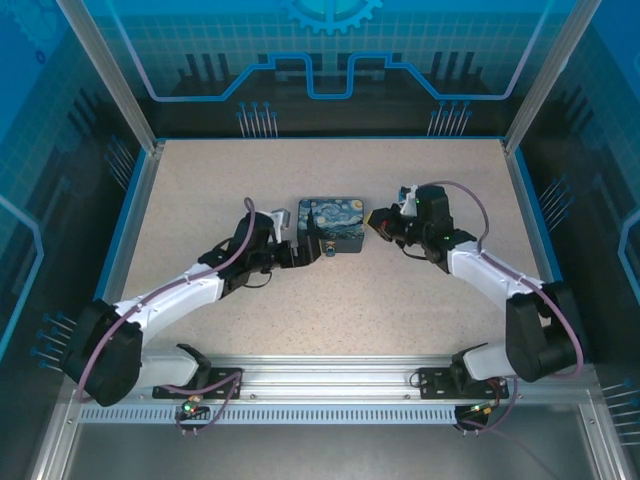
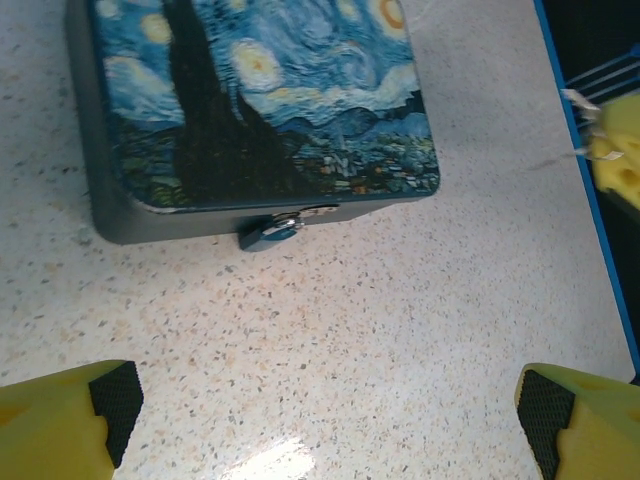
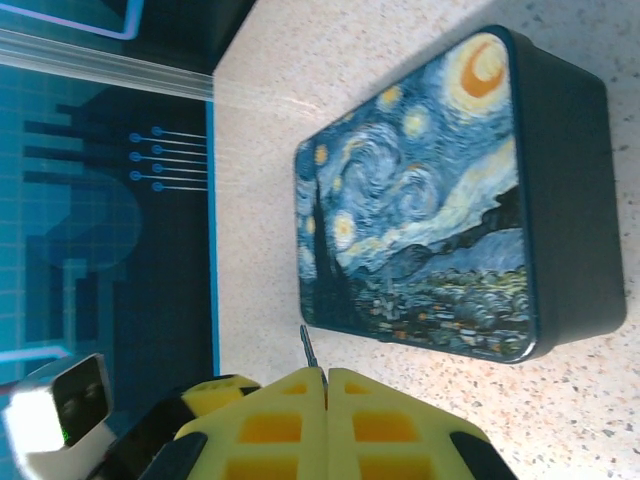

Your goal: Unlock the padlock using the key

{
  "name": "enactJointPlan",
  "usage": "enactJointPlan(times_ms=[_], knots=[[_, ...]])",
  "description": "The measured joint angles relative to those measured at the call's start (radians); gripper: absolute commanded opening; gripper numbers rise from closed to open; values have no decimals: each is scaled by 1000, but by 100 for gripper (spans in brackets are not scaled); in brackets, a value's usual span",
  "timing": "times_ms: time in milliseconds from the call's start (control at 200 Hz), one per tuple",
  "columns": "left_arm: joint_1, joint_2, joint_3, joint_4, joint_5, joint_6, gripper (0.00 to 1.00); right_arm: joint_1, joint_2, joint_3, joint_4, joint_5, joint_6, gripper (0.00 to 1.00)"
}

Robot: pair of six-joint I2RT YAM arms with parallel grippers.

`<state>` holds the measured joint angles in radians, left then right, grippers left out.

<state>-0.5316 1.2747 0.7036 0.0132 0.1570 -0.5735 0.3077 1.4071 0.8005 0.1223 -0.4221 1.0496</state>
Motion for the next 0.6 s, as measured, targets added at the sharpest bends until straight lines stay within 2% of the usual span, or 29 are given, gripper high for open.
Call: enactJointPlan(times_ms=[245, 600], knots=[[-68, 93, -99, 177, 0, 88, 98, 6, 68, 12, 27, 3, 4, 0], [-147, 288, -151, 424, -107, 110, 98, 5, 183, 46, 90, -14, 15, 0]])
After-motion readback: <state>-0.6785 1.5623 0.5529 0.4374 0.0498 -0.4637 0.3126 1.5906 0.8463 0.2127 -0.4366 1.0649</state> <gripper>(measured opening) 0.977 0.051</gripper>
